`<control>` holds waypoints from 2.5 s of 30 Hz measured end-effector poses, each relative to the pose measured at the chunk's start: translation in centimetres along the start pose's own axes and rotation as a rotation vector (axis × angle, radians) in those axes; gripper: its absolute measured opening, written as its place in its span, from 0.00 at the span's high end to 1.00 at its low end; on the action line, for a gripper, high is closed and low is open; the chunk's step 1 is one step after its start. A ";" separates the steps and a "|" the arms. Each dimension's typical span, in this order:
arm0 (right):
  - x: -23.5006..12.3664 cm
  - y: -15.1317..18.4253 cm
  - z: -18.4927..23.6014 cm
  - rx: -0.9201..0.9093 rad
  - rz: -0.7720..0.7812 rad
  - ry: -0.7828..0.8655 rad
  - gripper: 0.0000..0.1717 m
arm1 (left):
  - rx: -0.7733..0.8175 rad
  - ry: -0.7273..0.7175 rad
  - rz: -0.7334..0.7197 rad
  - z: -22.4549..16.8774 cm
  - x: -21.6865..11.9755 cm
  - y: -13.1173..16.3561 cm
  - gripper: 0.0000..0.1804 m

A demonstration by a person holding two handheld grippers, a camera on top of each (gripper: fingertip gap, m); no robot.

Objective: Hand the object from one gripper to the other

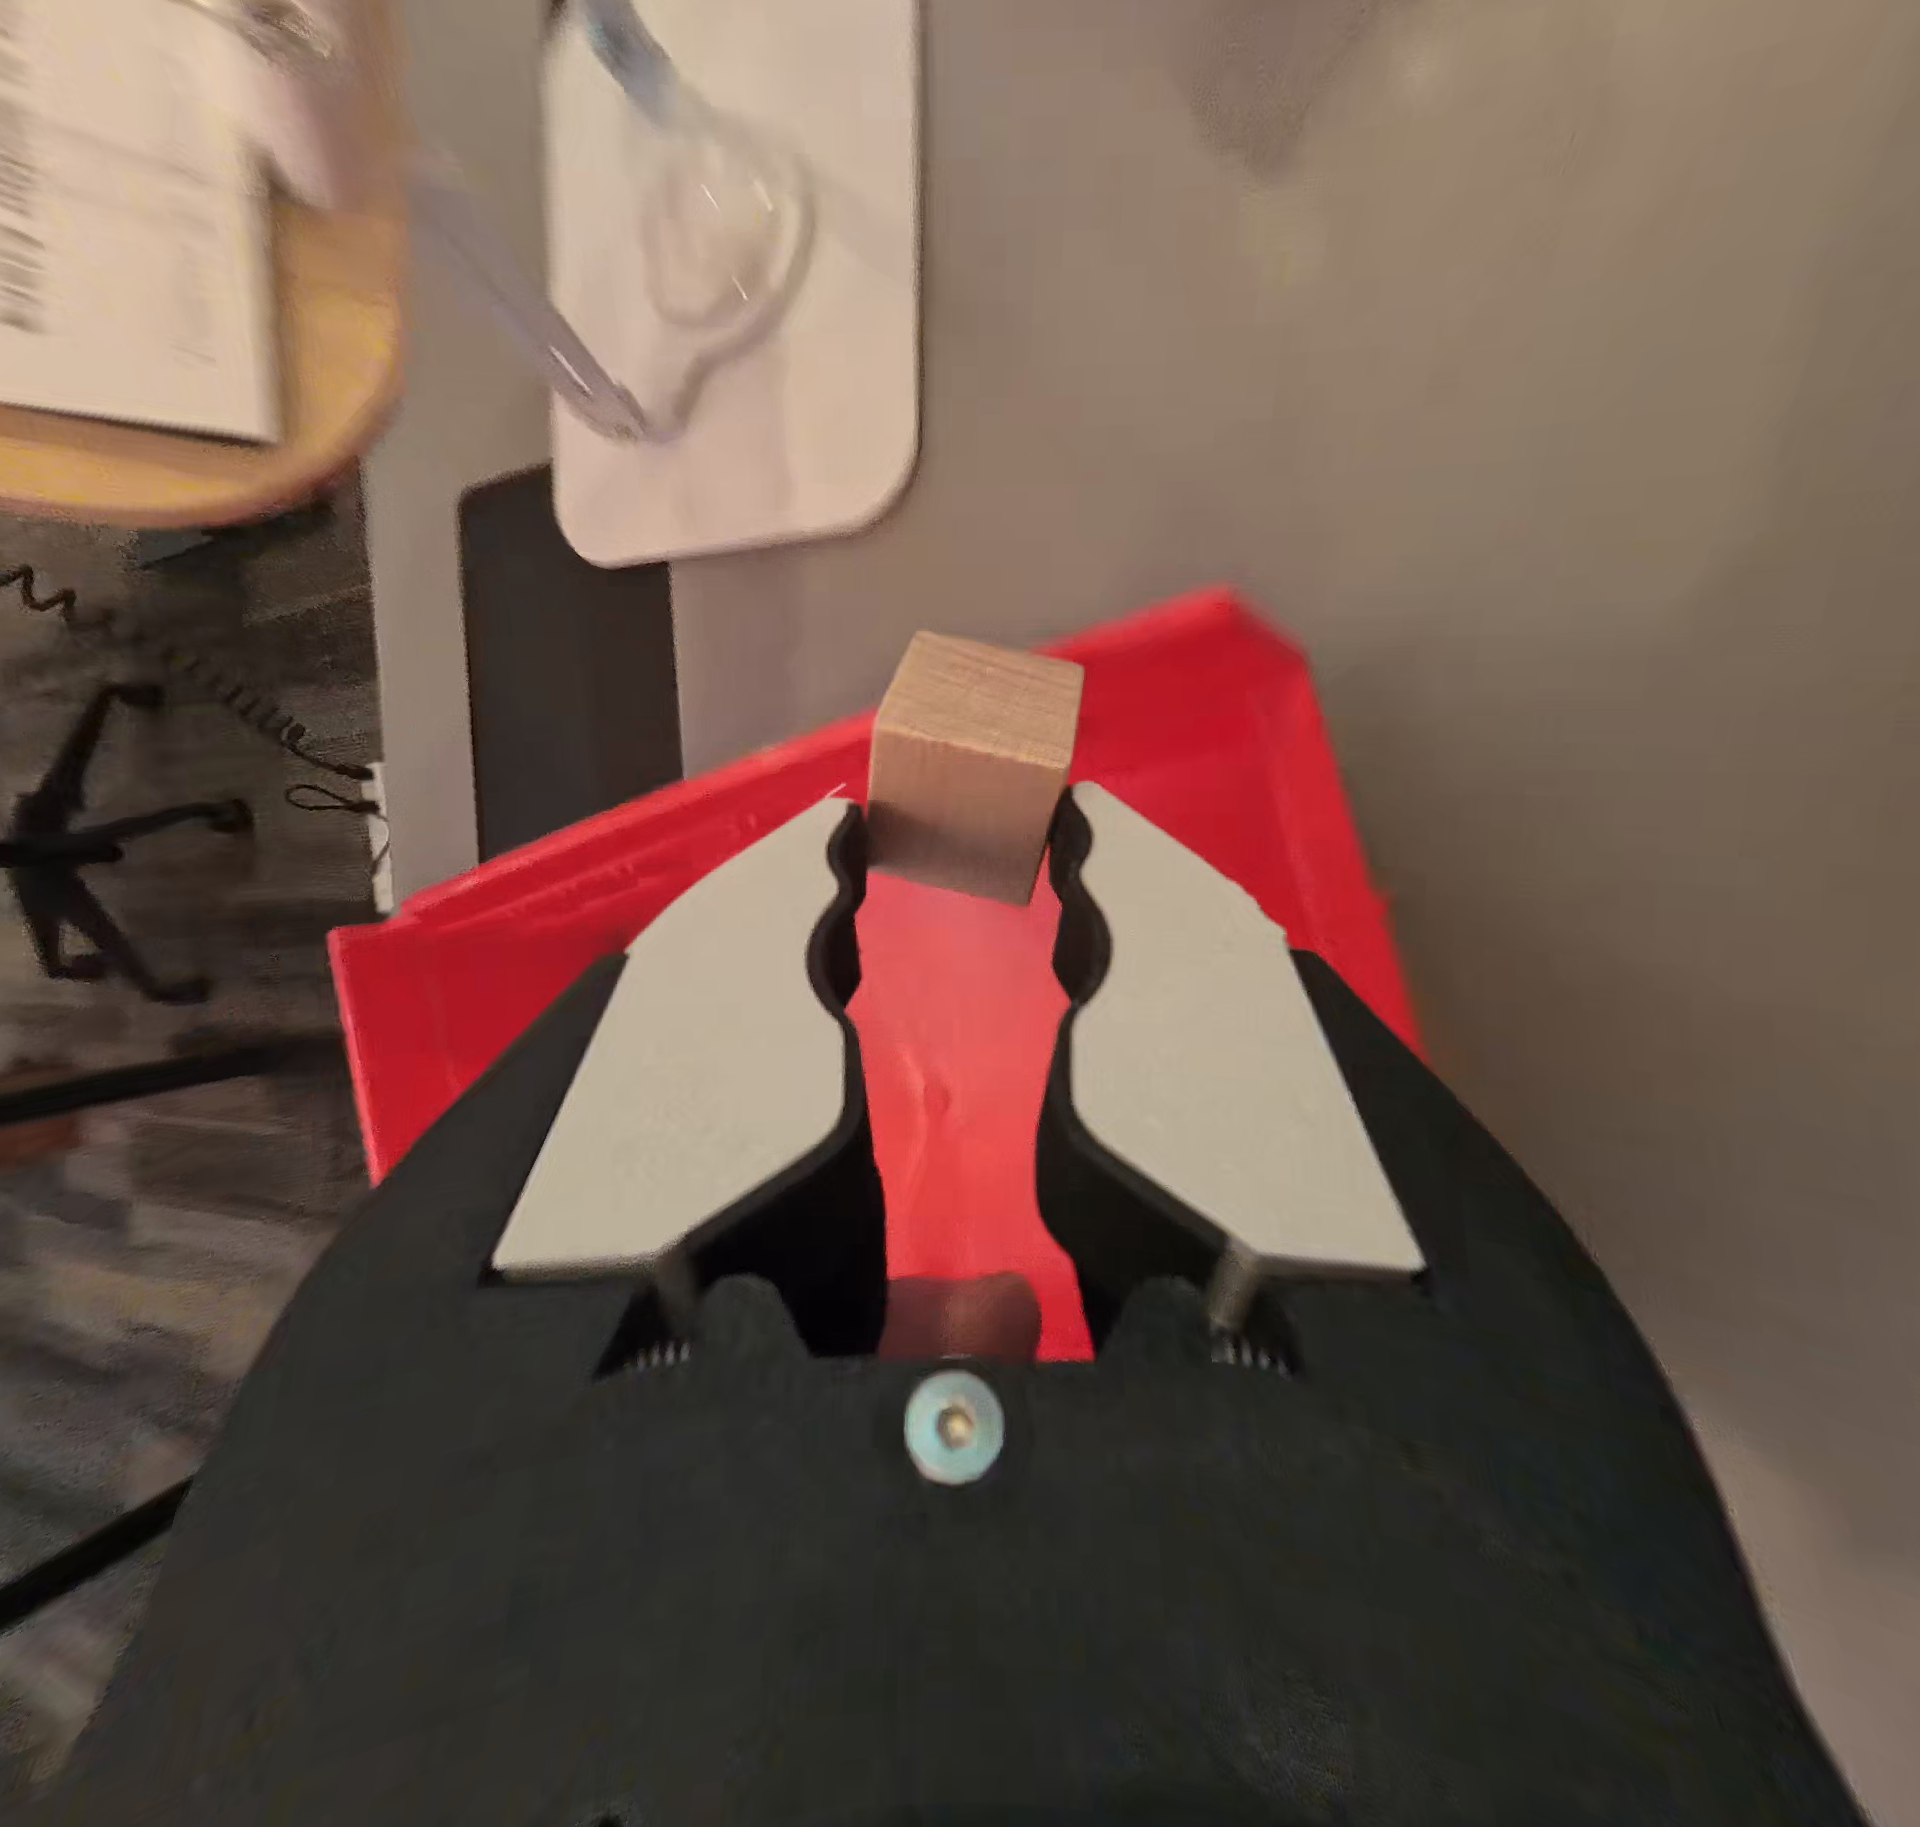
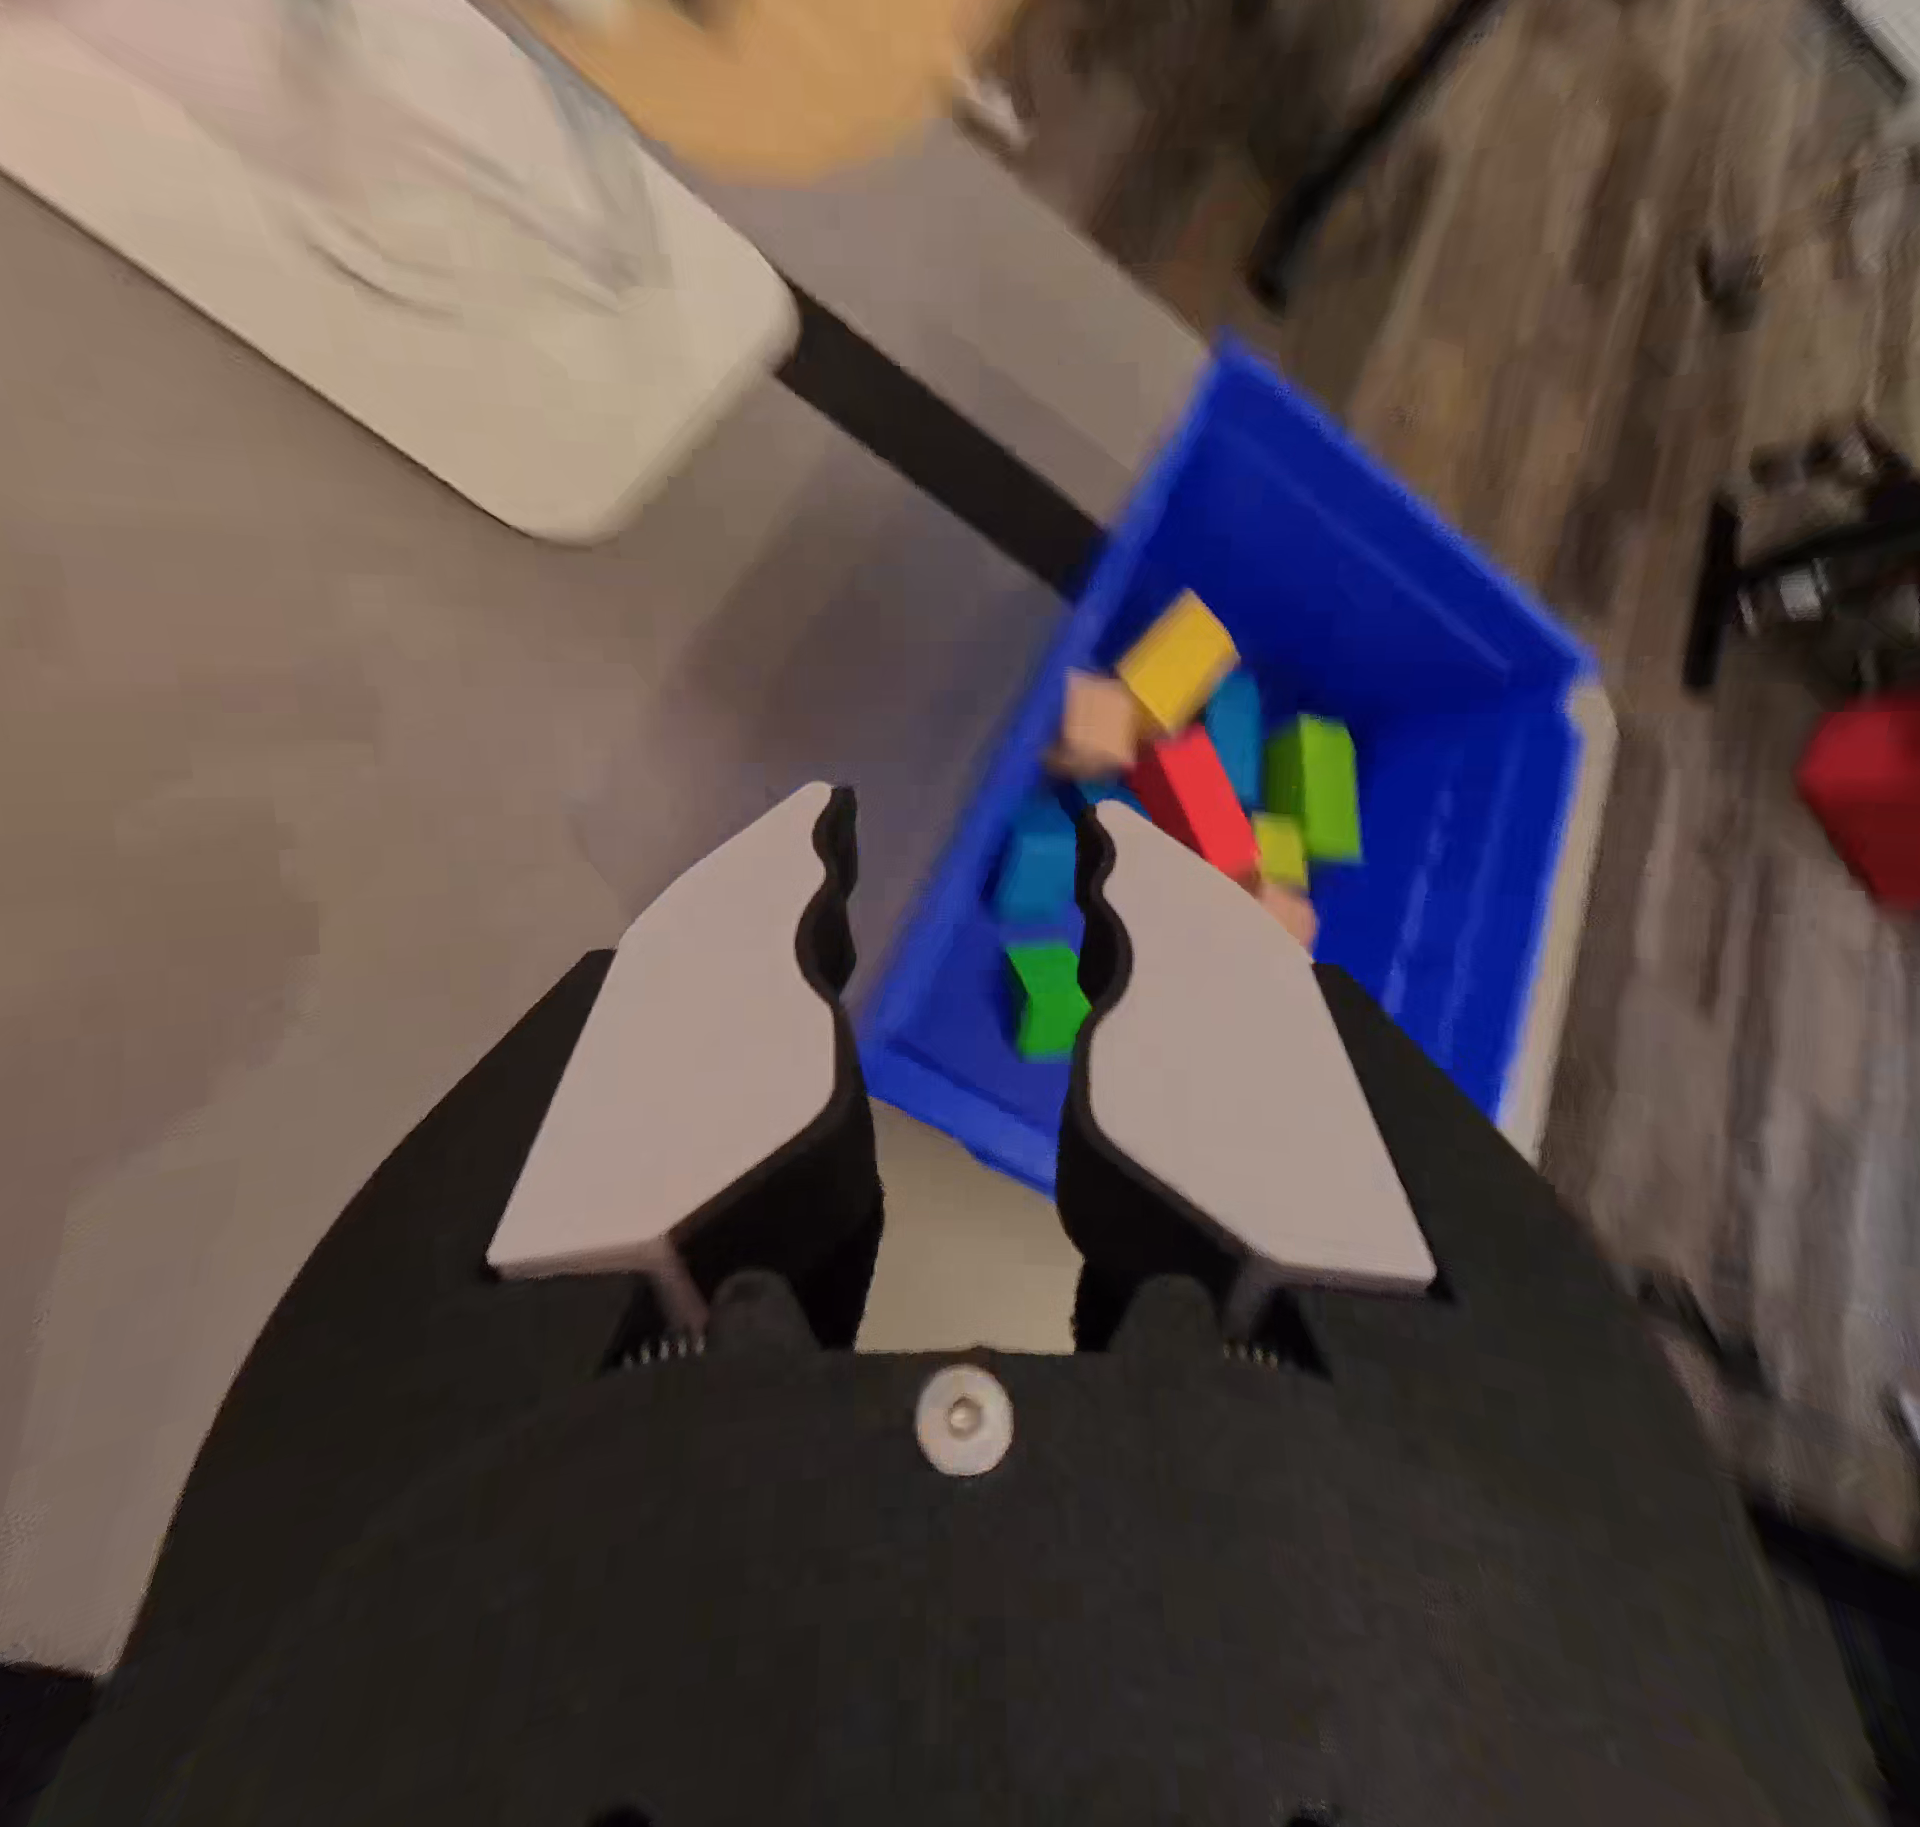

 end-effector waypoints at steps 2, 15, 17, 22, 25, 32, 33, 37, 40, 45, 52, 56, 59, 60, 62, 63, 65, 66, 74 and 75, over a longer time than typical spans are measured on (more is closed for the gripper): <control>-1.5 -4.2 5.2 -0.104 -0.164 -0.136 0.77 | -0.095 -0.016 -0.118 -0.3 -1.1 -3.3 0.81; -5.7 -13.0 22.8 -0.241 -0.623 -0.615 0.75 | -0.307 0.128 -0.600 -6.7 -1.0 -19.8 0.81; -6.4 -12.8 22.5 -0.204 -0.649 -0.651 0.76 | -0.295 0.132 -0.624 -7.3 -0.9 -20.9 0.81; -7.4 -11.7 22.3 -0.151 -0.660 -0.740 0.81 | -0.301 0.172 -0.669 -8.1 -0.4 -22.4 0.81; -7.7 -11.0 21.9 -0.116 -0.659 -0.770 0.82 | -0.297 0.175 -0.682 -8.5 -0.1 -22.9 0.81; -9.5 -9.6 17.5 -0.061 -0.670 -0.711 0.82 | -0.246 0.159 -0.676 -8.5 -0.3 -24.6 0.79; -9.7 -9.2 15.3 -0.038 -0.659 -0.656 0.82 | -0.255 0.162 -0.682 -8.2 -0.5 -24.6 0.79; -8.6 -5.4 4.2 0.085 -0.496 -0.390 0.82 | -0.270 0.109 -0.657 -7.1 -0.7 -22.7 0.89; -4.9 -0.5 -2.8 0.221 -0.281 -0.293 0.82 | -0.311 0.086 -0.660 -6.6 -0.6 -20.8 0.97; 2.2 6.9 -6.0 0.332 0.063 -0.308 0.83 | -0.368 0.069 -0.601 -6.9 0.3 -18.5 1.00; 7.5 10.8 -4.7 0.348 0.266 -0.364 0.83 | -0.469 0.059 -0.534 -6.6 1.2 -15.6 1.00; 9.4 11.6 -4.1 0.327 0.325 -0.363 0.82 | -0.486 0.046 -0.536 -6.7 1.4 -15.3 1.00; 10.5 12.1 -4.0 0.292 0.371 -0.333 0.82 | -0.495 0.049 -0.538 -6.8 1.7 -15.1 1.00; 10.9 12.2 -3.9 0.297 0.373 -0.339 0.82 | -0.501 0.051 -0.538 -6.9 1.8 -15.0 1.00; 11.5 12.3 -3.9 0.293 0.375 -0.334 0.82 | -0.505 0.048 -0.534 -6.9 1.9 -14.8 1.00; 11.7 12.2 -3.9 0.299 0.368 -0.334 0.82 | -0.508 0.050 -0.532 -6.9 2.0 -14.7 1.00; 11.7 12.2 -4.0 0.298 0.383 -0.336 0.82 | -0.512 0.052 -0.534 -6.9 2.0 -14.5 1.00; 11.7 12.3 -4.0 0.299 0.392 -0.338 0.82 | -0.511 0.051 -0.532 -6.9 2.0 -14.4 1.00; 10.6 13.5 -4.0 0.301 0.537 -0.365 0.82 | -0.520 0.037 -0.516 -6.9 1.9 -13.5 1.00; 10.6 13.5 -4.0 0.301 0.554 -0.367 0.82 | -0.523 0.036 -0.515 -6.9 1.8 -13.4 1.00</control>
Point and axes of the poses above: each gripper's, where its closed fingertips meet, x out along the fingers, y out of its underside, z = x × y across the jaws, the point moved 4 cm from there along -x, back along the fingers, and after that the axes turned 1 degree about -z, right-handed, at the moved point
